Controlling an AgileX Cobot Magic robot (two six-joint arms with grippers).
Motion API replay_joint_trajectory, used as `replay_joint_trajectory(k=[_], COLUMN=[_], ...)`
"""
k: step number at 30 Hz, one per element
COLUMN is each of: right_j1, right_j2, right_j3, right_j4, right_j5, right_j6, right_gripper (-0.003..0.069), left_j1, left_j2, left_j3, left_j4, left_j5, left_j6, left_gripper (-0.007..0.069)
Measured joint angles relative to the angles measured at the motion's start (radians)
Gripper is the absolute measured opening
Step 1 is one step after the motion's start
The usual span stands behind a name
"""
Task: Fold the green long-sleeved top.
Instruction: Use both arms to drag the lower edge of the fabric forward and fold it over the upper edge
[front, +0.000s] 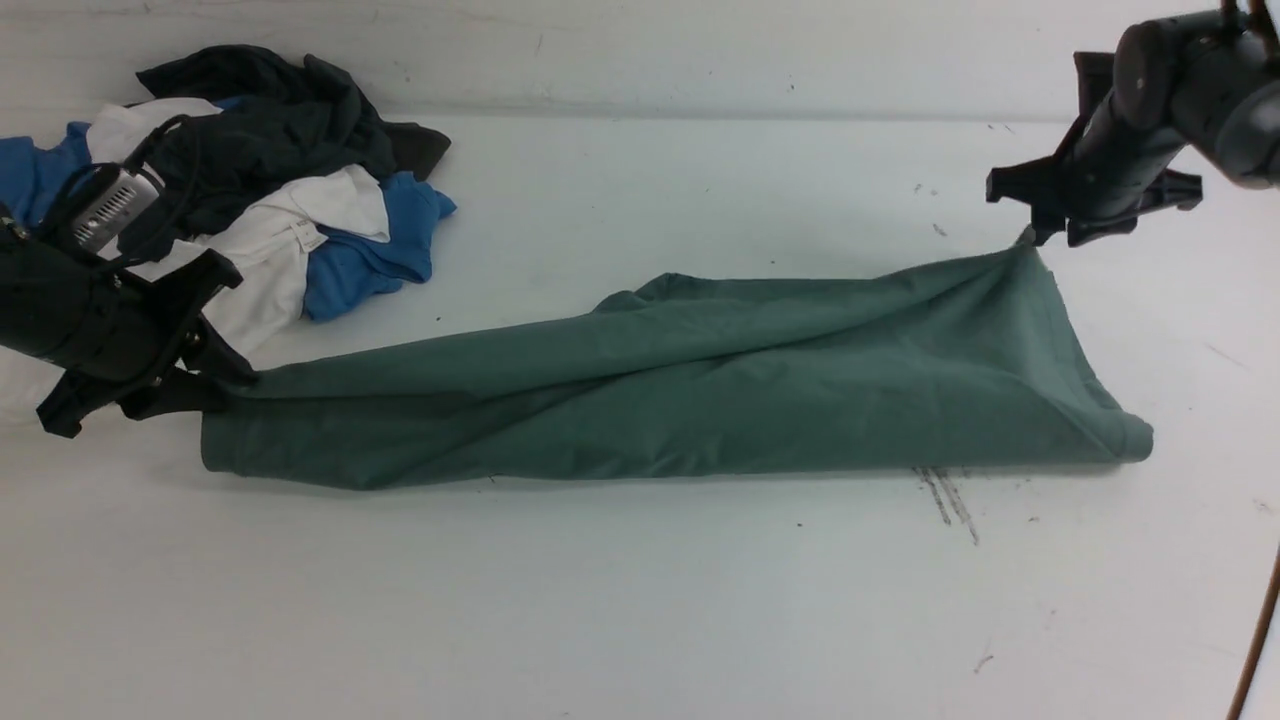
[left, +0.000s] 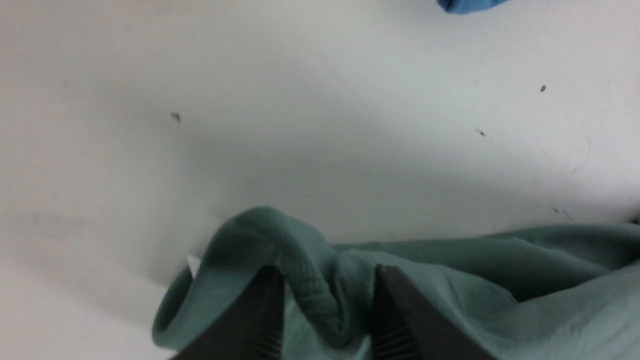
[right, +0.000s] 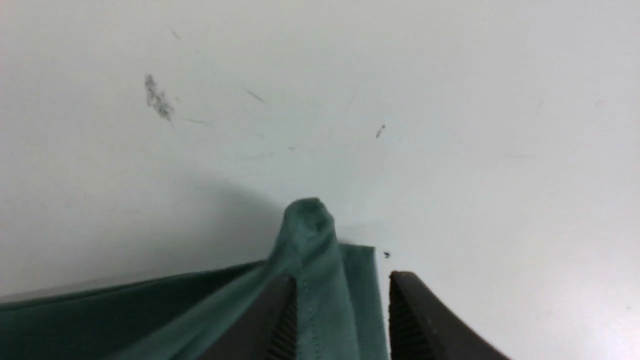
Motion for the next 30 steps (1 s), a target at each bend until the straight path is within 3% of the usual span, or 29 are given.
replay_joint_trajectory(k=[2, 3, 7, 10, 12, 14, 15, 16, 18, 23, 30], right_j1=[0.0, 0.0, 0.0, 0.0, 0.0, 0.0, 0.0, 0.0, 0.0, 0.0, 0.0], right_j2=[-0.01, -0.032, -0.083, -0.11, -0.142, -0.191, -0.202, -0.251, -0.327, -0.52, -0.695], right_j3=[0.0, -0.002, -0.039, -0.078, -0.086, -0.055, -0.05, 0.009, 0.12, 0.452, 0.848], right_j4=[-0.013, -0.033, -0.05, -0.049, -0.037, 0.011, 0.016, 0.056, 0.099, 0.177, 0.25], right_j5=[0.016, 0.044, 0.14, 0.167, 0.17, 0.176, 0.176, 0.176, 0.176, 0.177, 0.175], right_j6=[0.0, -0.005, -0.043, -0.093, -0.124, -0.147, -0.148, -0.157, -0.161, -0.162, -0.164], right_gripper=[0.0321, 0.0364, 0.0385, 0.036, 0.03, 0.0184, 0.0174, 0.0087, 0.0021, -0.0012, -0.0014], left_j1=[0.002, 0.012, 0.044, 0.061, 0.06, 0.034, 0.034, 0.0, -0.053, -0.201, -0.353], left_j2=[0.0, -0.002, -0.018, -0.033, -0.042, -0.048, -0.048, -0.048, -0.038, 0.048, 0.253], left_j3=[-0.012, -0.038, -0.114, -0.165, -0.205, -0.251, -0.251, -0.288, -0.348, -0.585, -0.871], left_j4=[0.002, 0.005, 0.024, 0.03, 0.03, 0.029, 0.029, 0.03, 0.04, 0.104, 0.179], left_j5=[-0.001, 0.004, 0.05, 0.1, 0.144, 0.219, 0.225, 0.28, 0.355, 0.467, 0.49], left_j6=[0.011, 0.024, 0.053, 0.058, 0.059, 0.059, 0.059, 0.059, 0.06, 0.059, 0.049], left_gripper=[0.0294, 0.0347, 0.0396, 0.0391, 0.035, 0.0238, 0.0227, 0.0138, 0.0048, -0.0004, 0.0019])
